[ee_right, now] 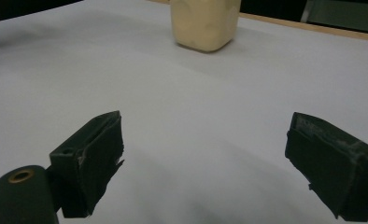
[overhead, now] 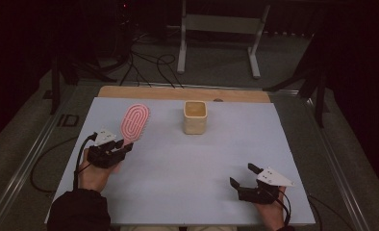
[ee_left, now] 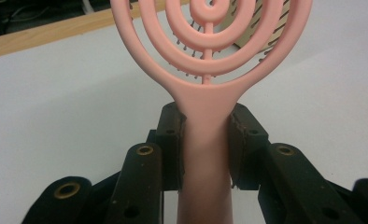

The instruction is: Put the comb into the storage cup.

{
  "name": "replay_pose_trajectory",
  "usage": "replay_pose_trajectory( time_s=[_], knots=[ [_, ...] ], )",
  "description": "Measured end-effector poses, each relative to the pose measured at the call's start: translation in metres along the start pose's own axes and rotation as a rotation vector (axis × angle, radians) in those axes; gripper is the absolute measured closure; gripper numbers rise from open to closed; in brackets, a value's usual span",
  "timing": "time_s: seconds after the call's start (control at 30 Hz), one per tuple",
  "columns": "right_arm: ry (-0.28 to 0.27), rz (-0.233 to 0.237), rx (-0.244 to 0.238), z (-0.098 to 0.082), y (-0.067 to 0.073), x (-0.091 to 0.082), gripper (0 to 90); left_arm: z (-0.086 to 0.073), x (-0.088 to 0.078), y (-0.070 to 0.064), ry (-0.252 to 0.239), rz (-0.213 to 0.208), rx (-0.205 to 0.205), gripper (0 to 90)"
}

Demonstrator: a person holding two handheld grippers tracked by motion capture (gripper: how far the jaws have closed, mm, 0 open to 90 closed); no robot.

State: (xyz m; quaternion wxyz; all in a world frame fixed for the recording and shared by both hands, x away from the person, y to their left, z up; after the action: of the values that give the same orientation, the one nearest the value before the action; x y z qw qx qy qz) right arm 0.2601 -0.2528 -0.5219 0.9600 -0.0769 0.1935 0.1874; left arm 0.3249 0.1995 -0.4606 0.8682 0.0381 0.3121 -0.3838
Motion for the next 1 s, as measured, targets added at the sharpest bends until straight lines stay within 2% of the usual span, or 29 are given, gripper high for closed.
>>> replay_pose_trajectory(
  time_s=[0.2,0.47,0.57,0.6,0.7,0.9,1.0],
  knots=[
    [0.004,0.014,0.004,0.001,0.001,0.001,10.0,-0.001,-0.001,-0.002,-0.017,0.008,-0.003,70.1],
    [0.005,0.009,0.026,0.006,-0.002,0.0,8.4,0.004,0.001,-0.009,-0.025,0.002,0.02,70.1],
    [0.011,0.011,0.038,0.012,-0.004,0.0,7.8,0.007,0.003,-0.014,-0.023,-0.006,0.036,70.1],
    [0.015,0.016,0.068,0.017,-0.006,0.0,7.6,0.009,0.005,-0.018,-0.021,-0.006,0.051,70.1],
    [0.02,0.016,0.078,0.024,-0.009,0.002,7.5,0.01,0.008,-0.021,-0.018,-0.009,0.059,70.1],
    [0.042,0.033,0.076,0.035,-0.007,0.011,7.6,0.013,0.014,-0.029,-0.018,-0.012,0.08,70.1],
    [0.042,0.048,0.061,0.046,-0.001,0.017,7.6,0.014,0.017,-0.032,-0.024,-0.016,0.082,70.1]
  ],
)
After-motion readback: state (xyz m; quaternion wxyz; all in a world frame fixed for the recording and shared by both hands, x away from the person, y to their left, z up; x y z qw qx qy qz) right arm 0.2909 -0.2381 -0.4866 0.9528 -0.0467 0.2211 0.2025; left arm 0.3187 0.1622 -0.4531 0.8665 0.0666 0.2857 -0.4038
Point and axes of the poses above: each handheld gripper's, and its own axes: x roughly forward along the jaws, z roughly out of its top, y roughly to its left, the point moved 3 cm from there along x, roughly forward along the jaws, and after that the axes turned 15 degrees about -z, right-handed, at the moved point
